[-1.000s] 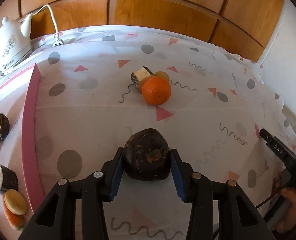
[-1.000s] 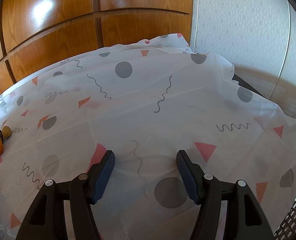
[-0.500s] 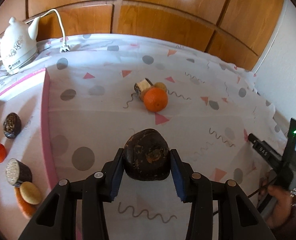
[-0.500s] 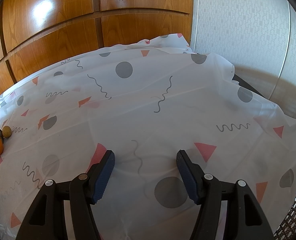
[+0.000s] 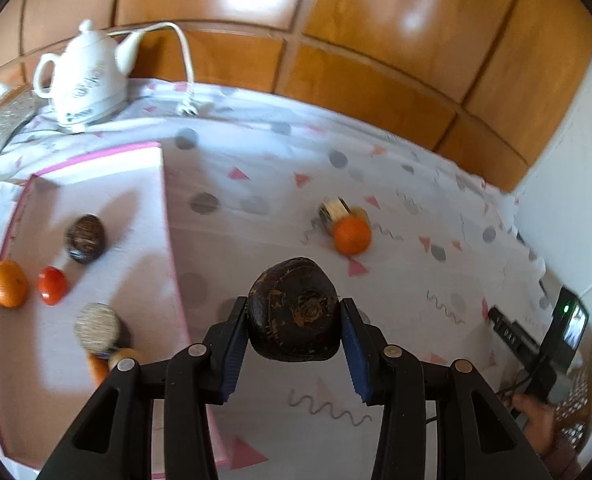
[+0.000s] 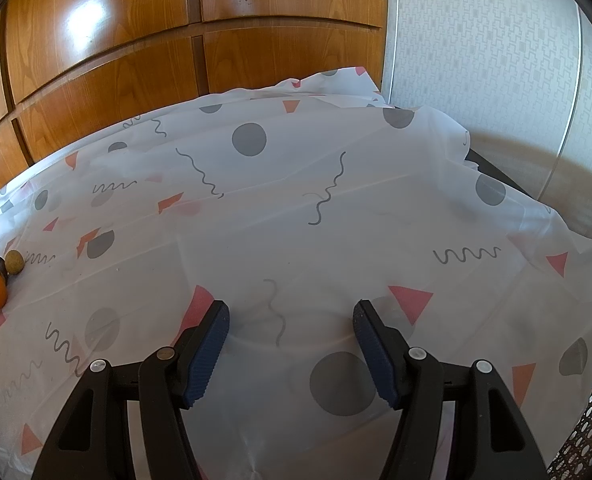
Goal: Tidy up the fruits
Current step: 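Carry the dark tea cake with the left gripper into the pink tray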
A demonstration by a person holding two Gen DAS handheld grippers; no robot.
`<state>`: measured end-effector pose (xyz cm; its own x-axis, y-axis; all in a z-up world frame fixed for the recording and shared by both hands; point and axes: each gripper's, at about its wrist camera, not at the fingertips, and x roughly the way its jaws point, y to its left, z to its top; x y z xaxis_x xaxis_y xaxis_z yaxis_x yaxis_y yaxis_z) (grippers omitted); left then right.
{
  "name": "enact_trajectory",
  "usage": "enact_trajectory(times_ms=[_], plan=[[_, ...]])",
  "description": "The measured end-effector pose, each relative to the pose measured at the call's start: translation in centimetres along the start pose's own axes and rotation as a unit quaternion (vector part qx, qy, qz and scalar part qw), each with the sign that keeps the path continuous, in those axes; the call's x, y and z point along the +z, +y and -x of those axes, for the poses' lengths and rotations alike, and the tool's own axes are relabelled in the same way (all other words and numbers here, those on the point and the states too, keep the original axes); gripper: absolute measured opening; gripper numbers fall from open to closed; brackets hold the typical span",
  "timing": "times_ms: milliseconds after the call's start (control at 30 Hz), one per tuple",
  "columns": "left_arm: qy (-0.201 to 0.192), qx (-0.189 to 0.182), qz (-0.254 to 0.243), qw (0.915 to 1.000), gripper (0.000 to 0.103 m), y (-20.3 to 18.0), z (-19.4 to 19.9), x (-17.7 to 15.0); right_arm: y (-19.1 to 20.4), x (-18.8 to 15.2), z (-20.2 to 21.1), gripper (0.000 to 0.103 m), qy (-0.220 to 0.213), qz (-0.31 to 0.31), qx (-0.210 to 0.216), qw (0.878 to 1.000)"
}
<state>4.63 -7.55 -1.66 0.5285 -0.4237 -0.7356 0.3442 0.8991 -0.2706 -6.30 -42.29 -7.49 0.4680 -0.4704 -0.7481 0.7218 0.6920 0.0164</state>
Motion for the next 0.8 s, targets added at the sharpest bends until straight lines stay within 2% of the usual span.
enact_trajectory(times_ms=[133, 267, 500, 800], plan=[[-0.023, 0.013, 0.025, 0.9993, 0.045, 2.3, 1.8, 0.5, 0.1, 0.0, 0.0, 0.066, 0.001, 0.002, -0.001, 1.0], [-0.041, 0.044, 0.049, 0.997, 0.045, 5.5, 3.3, 0.7, 0.2, 0.1, -0.1, 0.066, 0.005, 0.005, -0.003, 1.0], [-0.044, 0.102, 0.1, 0.9888, 0.045, 11.7, 4.0, -0.2, 0.3, 0.1, -0.1, 0.066, 0.008, 0.01, -0.002, 1.0], [-0.043, 0.133, 0.144, 0.9797, 0.045, 15.9, 4.5, -1.8, 0.5, 0.7, -0.2, 0.065, 0.022, 0.014, -0.002, 1.0]])
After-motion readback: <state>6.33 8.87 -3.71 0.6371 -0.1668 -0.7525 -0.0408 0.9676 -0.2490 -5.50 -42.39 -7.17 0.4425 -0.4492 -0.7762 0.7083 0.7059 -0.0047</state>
